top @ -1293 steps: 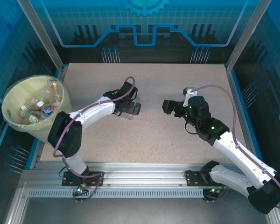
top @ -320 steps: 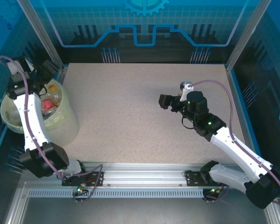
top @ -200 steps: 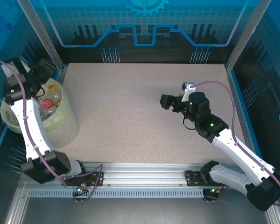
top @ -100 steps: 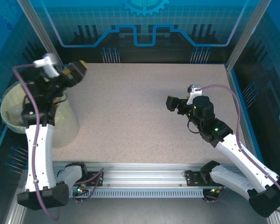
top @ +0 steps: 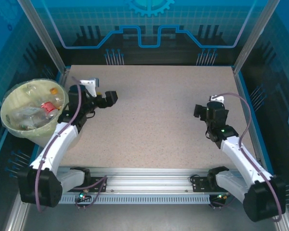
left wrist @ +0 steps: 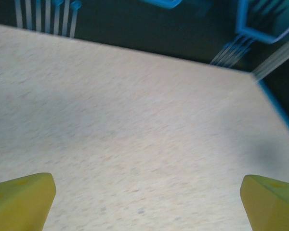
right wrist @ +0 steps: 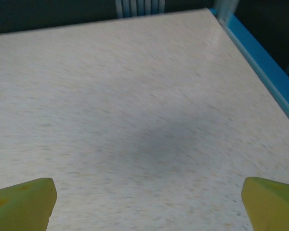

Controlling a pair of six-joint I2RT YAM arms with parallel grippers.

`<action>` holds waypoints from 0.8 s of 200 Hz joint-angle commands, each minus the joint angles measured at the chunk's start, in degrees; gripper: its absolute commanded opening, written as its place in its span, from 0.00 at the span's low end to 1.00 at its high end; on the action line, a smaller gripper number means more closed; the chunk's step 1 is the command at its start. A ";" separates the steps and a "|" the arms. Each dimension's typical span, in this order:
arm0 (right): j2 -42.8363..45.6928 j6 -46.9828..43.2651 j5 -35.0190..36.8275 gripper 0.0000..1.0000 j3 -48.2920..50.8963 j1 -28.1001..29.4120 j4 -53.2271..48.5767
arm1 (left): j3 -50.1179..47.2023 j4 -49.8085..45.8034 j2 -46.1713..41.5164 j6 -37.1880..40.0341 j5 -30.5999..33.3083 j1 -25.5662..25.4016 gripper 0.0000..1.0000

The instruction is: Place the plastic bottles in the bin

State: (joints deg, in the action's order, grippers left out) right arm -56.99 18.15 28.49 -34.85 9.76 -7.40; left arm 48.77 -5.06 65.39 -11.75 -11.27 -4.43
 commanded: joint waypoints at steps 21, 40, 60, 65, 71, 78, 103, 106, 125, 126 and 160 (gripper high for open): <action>-9.87 -2.89 -3.86 1.00 5.04 -6.64 17.41 | -8.78 10.95 2.04 8.60 16.57 -0.16 0.99; -15.71 -5.80 -7.63 1.00 3.91 -6.93 21.65 | -10.91 12.00 5.42 10.38 17.76 -0.14 0.99; -20.72 -7.74 -11.86 1.00 4.50 -7.03 30.00 | -12.39 14.07 10.17 11.21 19.66 0.16 0.99; -21.78 -8.96 -13.10 1.00 4.48 -6.95 31.29 | -12.92 15.13 11.19 11.31 19.62 0.35 0.99; -23.01 -10.16 -13.37 1.00 4.46 -6.68 32.84 | -13.54 16.13 12.46 11.24 19.22 0.83 0.99; -23.32 -11.00 -14.00 1.00 3.62 -6.51 31.93 | -14.14 17.27 13.48 10.84 18.57 1.44 0.99; -23.88 -15.63 -16.19 1.00 8.02 -5.66 42.93 | -16.36 21.74 14.83 8.37 14.36 4.15 0.99; -24.20 -15.65 -16.78 1.00 8.49 -5.77 43.72 | -16.47 21.94 14.73 8.16 13.74 4.38 0.99; -28.17 -17.38 -19.81 1.00 12.77 -5.53 54.66 | -17.46 25.06 14.72 8.20 12.16 4.87 0.99; -28.44 -17.50 -19.80 1.00 12.96 -5.45 55.20 | -17.47 25.12 14.75 8.26 12.20 4.87 0.99; -29.11 -16.96 -18.28 1.00 10.90 -5.26 52.29 | -19.82 30.79 14.34 10.37 14.98 4.87 0.99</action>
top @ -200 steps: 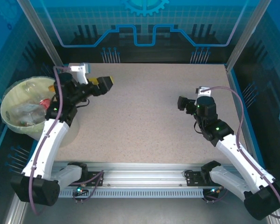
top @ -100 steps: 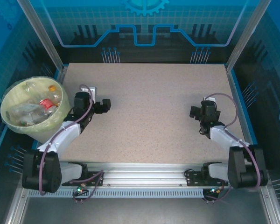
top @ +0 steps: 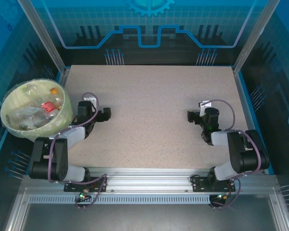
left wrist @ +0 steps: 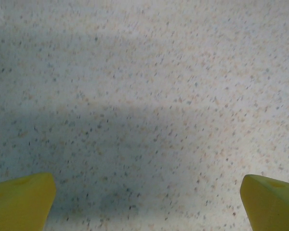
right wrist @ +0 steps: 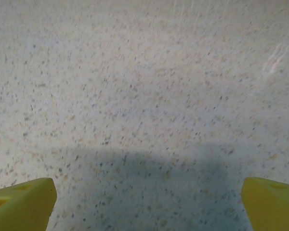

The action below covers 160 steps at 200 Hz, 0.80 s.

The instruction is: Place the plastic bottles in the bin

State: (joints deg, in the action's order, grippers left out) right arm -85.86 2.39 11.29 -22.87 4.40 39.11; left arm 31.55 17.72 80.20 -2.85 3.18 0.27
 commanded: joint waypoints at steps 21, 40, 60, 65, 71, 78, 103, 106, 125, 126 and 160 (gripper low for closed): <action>-0.18 -1.25 -0.83 1.00 -0.95 0.16 5.80 | -4.67 10.61 -2.07 1.76 0.11 0.25 0.99; -0.27 -1.20 -0.83 1.00 -1.01 0.17 5.80 | -5.31 11.10 -2.70 2.39 1.84 0.25 0.99; -0.24 -1.25 -0.82 1.00 -0.99 0.21 5.80 | -6.48 17.38 -1.58 2.44 2.61 0.17 0.99; -0.26 -1.25 -0.83 1.00 -0.98 0.17 5.80 | -6.76 20.59 -0.19 1.99 3.42 0.21 0.99; -0.20 -1.25 -0.81 1.00 -0.96 0.17 5.80 | -6.52 22.81 1.94 0.54 2.77 0.69 0.99; -0.27 -1.25 -0.83 1.00 -0.98 0.17 5.80 | -5.84 24.80 4.75 0.87 1.57 0.72 0.99; -0.27 -1.24 -0.85 1.00 -1.08 0.17 5.75 | -7.99 28.82 6.29 1.88 0.85 0.08 0.99; -0.27 -1.21 -0.90 1.00 -1.04 0.17 5.72 | -8.83 30.72 7.04 2.01 0.71 0.08 0.99; -0.22 -1.25 -0.86 1.00 -1.05 0.18 5.71 | -9.39 33.19 7.83 1.42 2.55 0.01 0.99; -0.20 -1.25 -0.89 1.00 -1.08 0.17 5.71 | -9.35 33.18 7.85 1.48 2.68 0.00 0.99; -0.27 -1.18 -0.91 1.00 -1.13 0.17 5.67 | -10.15 35.38 8.31 1.55 9.21 -1.68 0.99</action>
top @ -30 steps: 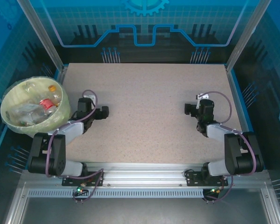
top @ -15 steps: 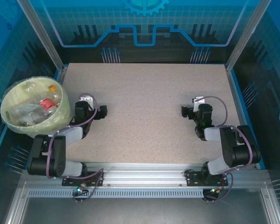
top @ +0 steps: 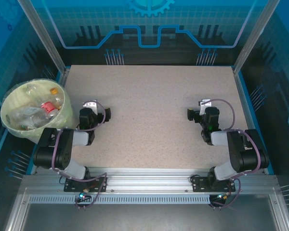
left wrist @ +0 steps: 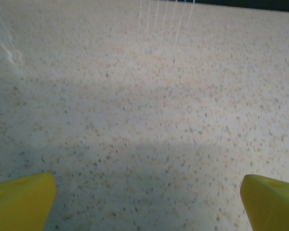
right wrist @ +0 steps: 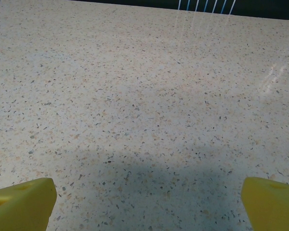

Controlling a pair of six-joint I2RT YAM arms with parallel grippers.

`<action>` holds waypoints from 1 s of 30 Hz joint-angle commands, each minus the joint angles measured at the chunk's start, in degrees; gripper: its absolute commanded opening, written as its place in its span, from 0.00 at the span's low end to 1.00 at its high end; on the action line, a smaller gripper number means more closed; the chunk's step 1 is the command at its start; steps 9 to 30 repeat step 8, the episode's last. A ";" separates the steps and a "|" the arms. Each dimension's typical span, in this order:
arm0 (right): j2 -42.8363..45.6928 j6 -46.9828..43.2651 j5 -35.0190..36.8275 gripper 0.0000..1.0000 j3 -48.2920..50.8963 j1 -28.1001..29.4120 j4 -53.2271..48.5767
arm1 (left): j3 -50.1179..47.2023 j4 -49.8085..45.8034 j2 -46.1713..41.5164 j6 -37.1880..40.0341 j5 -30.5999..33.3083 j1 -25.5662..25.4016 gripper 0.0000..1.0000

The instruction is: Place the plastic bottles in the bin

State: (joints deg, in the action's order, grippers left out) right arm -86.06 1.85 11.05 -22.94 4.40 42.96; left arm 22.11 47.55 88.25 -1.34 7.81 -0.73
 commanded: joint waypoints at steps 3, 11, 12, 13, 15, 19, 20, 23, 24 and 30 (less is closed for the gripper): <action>-0.02 -0.44 -2.09 1.00 -1.19 -0.49 1.43 | -0.68 5.48 0.26 0.03 4.58 -0.65 0.99; 0.02 -0.53 -2.17 1.00 -1.12 -0.47 1.51 | -0.67 5.50 0.26 0.00 4.58 -0.67 0.99; 0.02 -0.53 -2.17 1.00 -1.12 -0.47 1.51 | -0.67 5.50 0.26 0.00 4.58 -0.67 0.99; 0.02 -0.53 -2.17 1.00 -1.12 -0.47 1.51 | -0.67 5.50 0.26 0.00 4.58 -0.67 0.99; 0.02 -0.53 -2.17 1.00 -1.12 -0.47 1.51 | -0.67 5.50 0.26 0.00 4.58 -0.67 0.99; 0.02 -0.53 -2.17 1.00 -1.12 -0.47 1.51 | -0.67 5.50 0.26 0.00 4.58 -0.67 0.99; 0.02 -0.53 -2.17 1.00 -1.12 -0.47 1.51 | -0.67 5.50 0.26 0.00 4.58 -0.67 0.99; 0.02 -0.53 -2.17 1.00 -1.12 -0.47 1.51 | -0.67 5.50 0.26 0.00 4.58 -0.67 0.99; 0.02 -0.53 -2.17 1.00 -1.12 -0.47 1.51 | -0.67 5.50 0.26 0.00 4.58 -0.67 0.99; 0.02 -0.53 -2.17 1.00 -1.12 -0.47 1.51 | -0.67 5.50 0.26 0.00 4.58 -0.67 0.99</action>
